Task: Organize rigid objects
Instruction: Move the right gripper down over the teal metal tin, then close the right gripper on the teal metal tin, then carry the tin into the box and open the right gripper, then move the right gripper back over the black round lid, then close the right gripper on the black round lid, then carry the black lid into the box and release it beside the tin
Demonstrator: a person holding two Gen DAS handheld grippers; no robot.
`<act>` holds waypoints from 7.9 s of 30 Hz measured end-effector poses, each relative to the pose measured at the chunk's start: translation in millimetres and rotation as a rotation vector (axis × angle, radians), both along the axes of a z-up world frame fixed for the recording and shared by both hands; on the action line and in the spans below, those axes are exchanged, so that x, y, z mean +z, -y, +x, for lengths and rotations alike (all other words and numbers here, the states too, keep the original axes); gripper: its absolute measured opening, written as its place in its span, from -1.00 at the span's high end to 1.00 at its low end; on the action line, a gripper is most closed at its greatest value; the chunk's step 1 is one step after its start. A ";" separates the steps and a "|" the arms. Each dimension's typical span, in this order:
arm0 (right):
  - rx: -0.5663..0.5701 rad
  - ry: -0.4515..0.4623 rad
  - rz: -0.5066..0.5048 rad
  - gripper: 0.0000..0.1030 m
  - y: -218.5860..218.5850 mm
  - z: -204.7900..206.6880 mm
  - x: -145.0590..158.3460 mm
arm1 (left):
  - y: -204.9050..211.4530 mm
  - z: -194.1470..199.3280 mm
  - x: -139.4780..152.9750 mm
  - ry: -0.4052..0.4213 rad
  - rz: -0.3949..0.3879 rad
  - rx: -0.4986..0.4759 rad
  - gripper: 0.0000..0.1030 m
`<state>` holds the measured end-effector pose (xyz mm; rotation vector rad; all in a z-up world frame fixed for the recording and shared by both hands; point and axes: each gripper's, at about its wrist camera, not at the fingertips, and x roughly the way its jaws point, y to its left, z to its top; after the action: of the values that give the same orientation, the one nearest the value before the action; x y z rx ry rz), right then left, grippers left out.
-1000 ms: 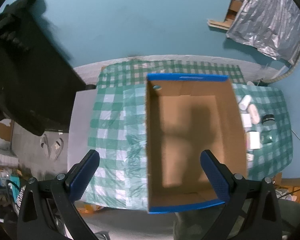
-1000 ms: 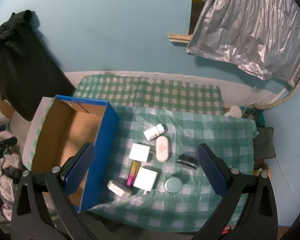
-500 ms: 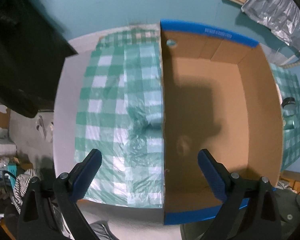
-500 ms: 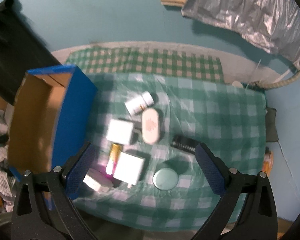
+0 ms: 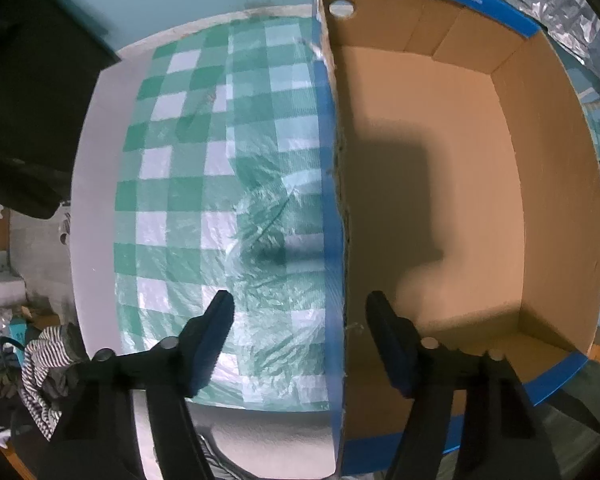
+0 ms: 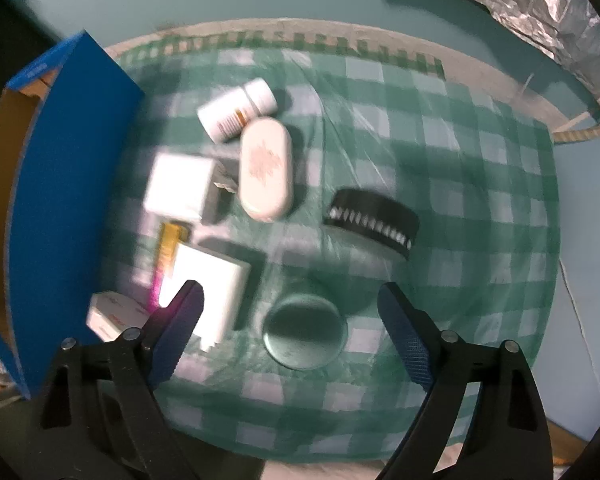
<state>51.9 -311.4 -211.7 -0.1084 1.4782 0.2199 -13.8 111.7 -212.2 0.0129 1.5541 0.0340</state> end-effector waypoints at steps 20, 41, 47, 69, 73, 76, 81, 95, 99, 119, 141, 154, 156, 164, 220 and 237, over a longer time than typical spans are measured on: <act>-0.005 -0.015 0.016 0.14 7.7 -14.3 -28.5 | 12.0 -9.6 -5.0 -0.054 -0.035 0.004 0.55; 0.105 0.026 0.033 0.14 -29.7 1.0 37.9 | 9.1 -17.2 -6.8 -0.035 -0.030 -0.018 0.55; 0.142 0.029 0.072 0.14 -47.5 18.4 51.8 | 11.0 -17.4 -8.8 -0.036 -0.029 -0.031 0.55; 0.346 0.089 0.157 0.14 -167.1 69.2 102.2 | 9.4 -20.7 -11.8 -0.046 -0.032 -0.025 0.55; 0.391 0.089 0.159 0.14 -189.5 75.2 100.5 | 8.4 -22.5 -11.9 -0.046 -0.042 -0.013 0.55; 0.420 0.075 0.155 0.14 -205.3 78.4 92.3 | 8.2 -24.0 -14.1 -0.050 -0.033 -0.022 0.55; 0.458 0.044 0.136 0.14 -226.5 80.4 71.1 | 5.9 -24.4 -17.1 -0.053 -0.038 -0.011 0.55; 0.450 -0.027 0.074 0.14 -231.3 80.0 29.9 | 1.9 -25.2 -23.3 -0.059 -0.027 -0.015 0.55; 0.449 -0.021 0.077 0.12 -229.3 79.3 30.4 | 2.0 -25.2 -24.4 -0.060 -0.029 -0.014 0.55; 0.405 0.053 0.123 -0.20 -213.5 67.7 87.3 | 2.0 -30.4 -26.8 -0.055 -0.026 -0.028 0.55; 0.281 0.101 0.103 -0.31 -125.6 56.0 140.2 | 7.9 -28.9 -22.9 -0.057 -0.011 -0.058 0.55; 0.113 0.055 0.067 -0.49 -40.0 45.0 121.7 | 9.3 -30.5 -22.4 -0.062 -0.009 -0.073 0.55; 0.086 0.039 0.065 -0.49 -27.3 44.1 114.9 | 8.9 -31.3 -22.9 -0.064 -0.007 -0.073 0.55; -0.042 -0.021 0.056 -0.51 24.1 46.6 76.7 | 13.3 -34.0 -25.2 -0.070 -0.010 -0.071 0.55; -0.119 -0.198 0.107 -0.21 34.4 63.3 -4.0 | 11.2 -36.5 -30.7 -0.092 -0.021 -0.083 0.55; 0.141 -0.110 0.165 -0.21 -61.5 75.3 77.7 | 11.8 -38.7 -31.9 -0.084 -0.031 -0.090 0.55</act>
<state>127.2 -250.0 -134.0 -0.0677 1.5571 0.4674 -52.5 99.9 -244.1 0.0598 1.6363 -0.0623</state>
